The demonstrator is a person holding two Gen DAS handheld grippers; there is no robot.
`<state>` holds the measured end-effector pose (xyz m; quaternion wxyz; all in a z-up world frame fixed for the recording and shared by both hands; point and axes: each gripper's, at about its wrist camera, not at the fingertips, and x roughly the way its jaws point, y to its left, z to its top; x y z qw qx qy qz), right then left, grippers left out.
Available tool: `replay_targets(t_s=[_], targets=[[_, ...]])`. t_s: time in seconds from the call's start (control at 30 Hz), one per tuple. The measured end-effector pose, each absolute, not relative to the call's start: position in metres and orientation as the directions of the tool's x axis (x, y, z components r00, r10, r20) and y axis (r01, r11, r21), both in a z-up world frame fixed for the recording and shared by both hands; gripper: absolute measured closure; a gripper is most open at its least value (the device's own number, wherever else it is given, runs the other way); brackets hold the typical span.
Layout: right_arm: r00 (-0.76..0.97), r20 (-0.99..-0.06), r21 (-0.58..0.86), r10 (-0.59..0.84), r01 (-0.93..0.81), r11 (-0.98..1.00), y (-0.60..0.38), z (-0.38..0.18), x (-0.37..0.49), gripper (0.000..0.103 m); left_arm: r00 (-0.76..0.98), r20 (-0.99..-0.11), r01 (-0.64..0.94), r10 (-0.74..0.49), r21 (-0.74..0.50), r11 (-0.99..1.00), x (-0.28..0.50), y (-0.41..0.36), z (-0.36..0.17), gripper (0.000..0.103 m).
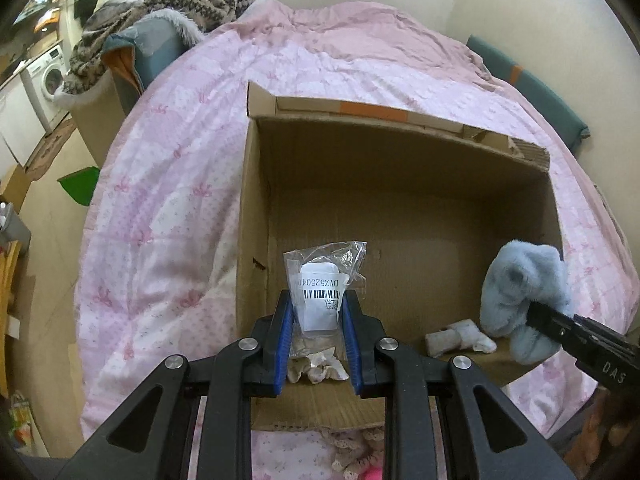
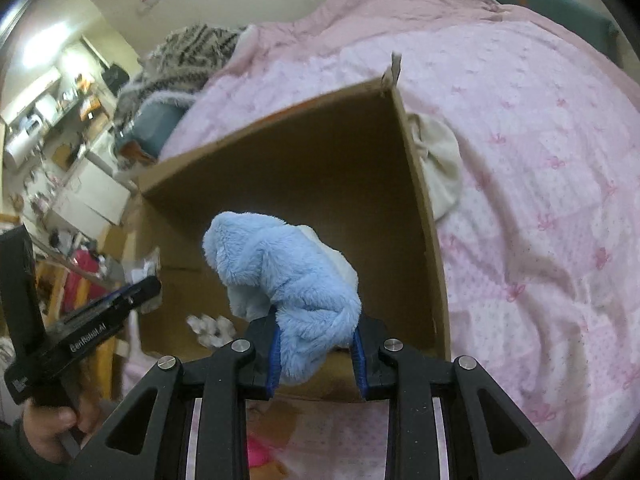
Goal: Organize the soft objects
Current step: 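Carry the bag and blue scrunchie into the box and open both grippers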
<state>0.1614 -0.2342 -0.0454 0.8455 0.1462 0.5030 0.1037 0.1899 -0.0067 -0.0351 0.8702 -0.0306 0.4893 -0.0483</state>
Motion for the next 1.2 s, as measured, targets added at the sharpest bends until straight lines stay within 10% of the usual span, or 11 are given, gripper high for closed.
replay_targets(t_s=[1.2], targets=[[0.401,-0.856,0.328,0.327,-0.067,0.942,-0.219,-0.065,0.166,0.053,0.473,-0.871,0.136,-0.130,-0.073,0.988,0.185,-0.038,-0.052,0.076]])
